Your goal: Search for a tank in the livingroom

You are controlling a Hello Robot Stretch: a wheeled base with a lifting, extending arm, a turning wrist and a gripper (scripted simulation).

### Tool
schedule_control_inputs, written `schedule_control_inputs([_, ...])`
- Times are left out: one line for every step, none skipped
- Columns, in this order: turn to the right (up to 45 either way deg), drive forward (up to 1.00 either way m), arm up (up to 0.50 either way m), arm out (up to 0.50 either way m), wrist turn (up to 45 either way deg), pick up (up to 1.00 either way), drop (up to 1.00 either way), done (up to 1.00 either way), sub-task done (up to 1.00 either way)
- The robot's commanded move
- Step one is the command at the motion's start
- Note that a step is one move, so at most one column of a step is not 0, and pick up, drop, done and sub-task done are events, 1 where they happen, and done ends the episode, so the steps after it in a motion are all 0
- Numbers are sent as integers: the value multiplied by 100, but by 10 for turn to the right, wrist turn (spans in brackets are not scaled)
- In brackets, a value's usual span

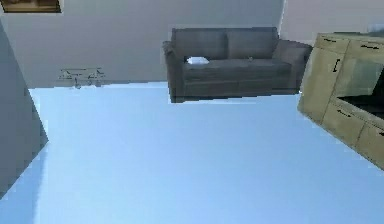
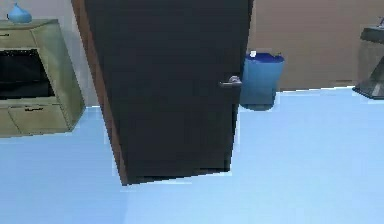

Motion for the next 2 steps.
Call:
schedule_control_inputs([-60,0,0,0,0,0,0,0,0])
schedule_control_inputs([-30,0,0,0,0,0,0,0,0])
